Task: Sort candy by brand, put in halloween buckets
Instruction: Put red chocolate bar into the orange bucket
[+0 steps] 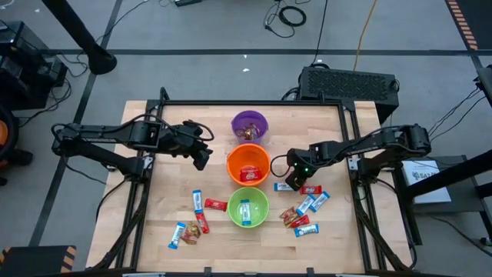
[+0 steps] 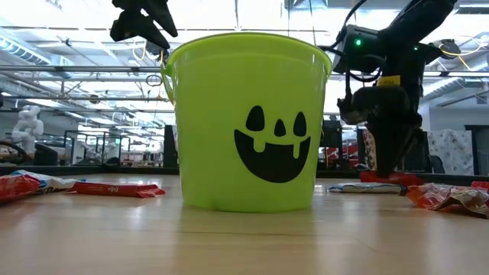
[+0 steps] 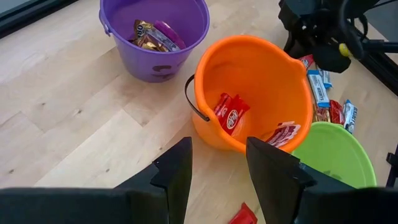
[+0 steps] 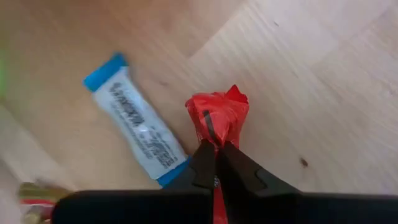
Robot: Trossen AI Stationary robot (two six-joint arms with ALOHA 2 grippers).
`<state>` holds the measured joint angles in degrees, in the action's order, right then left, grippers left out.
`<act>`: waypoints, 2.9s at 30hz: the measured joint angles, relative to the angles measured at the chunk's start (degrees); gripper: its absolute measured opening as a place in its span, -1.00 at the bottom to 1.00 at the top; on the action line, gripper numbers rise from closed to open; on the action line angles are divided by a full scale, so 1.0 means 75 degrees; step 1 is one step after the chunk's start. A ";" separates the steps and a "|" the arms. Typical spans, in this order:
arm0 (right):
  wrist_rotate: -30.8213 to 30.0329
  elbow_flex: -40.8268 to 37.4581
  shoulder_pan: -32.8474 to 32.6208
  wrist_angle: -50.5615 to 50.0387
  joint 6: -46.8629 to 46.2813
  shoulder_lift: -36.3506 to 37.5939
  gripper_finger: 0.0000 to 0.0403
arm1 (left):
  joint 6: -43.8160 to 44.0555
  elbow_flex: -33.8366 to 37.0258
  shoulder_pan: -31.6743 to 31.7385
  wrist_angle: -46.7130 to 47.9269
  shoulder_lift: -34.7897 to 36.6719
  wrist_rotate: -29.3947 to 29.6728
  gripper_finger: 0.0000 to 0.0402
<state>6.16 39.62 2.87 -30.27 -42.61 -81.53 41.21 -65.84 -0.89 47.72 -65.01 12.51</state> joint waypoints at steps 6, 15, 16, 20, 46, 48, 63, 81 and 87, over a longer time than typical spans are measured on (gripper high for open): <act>0.0214 0.0002 0.0013 0.0075 -0.0063 0.0492 -0.99 | -0.0006 0.0000 0.0000 0.0075 0.0000 0.0000 -0.22; 0.1412 0.0189 0.0026 0.0789 0.0005 0.1765 -0.98 | -0.0012 0.0000 0.0000 0.0195 0.0000 0.0000 -0.22; 0.1628 0.0209 0.0026 0.1033 0.0009 0.1917 -0.98 | -0.0012 0.0000 0.0000 0.0195 0.0000 0.0003 -0.22; 0.2391 0.0233 0.0026 0.2341 -0.0238 0.2526 -0.98 | -0.0015 0.0000 0.0000 0.0187 0.0000 0.0016 -0.22; 0.1789 0.0239 0.0420 1.0745 -0.1339 0.2675 -0.98 | 0.0066 0.0003 0.0000 -0.0154 0.0000 0.0026 -0.22; 0.1772 0.0240 0.0423 1.0299 -0.1402 0.2663 -0.98 | 0.0122 0.0003 0.0000 -0.0160 -0.0001 0.0021 -0.22; 0.0089 0.1226 0.0037 0.5560 -0.0690 0.2255 -0.98 | 0.0862 0.0003 -0.0003 -0.0087 -0.0003 -0.0011 -0.22; -0.0020 0.1390 0.0210 0.5435 -0.0220 -0.0075 -0.79 | 0.2585 0.0003 -0.0946 0.1339 -0.0003 -0.0478 -0.22; 0.0108 0.1381 0.0209 0.5256 -0.0300 -0.0279 -0.25 | 0.3927 0.0003 -0.1905 0.1942 -0.0135 -0.0394 -0.22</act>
<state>6.96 49.98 4.44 9.15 -44.86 -83.62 70.66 -65.82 -15.17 62.29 -66.02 9.56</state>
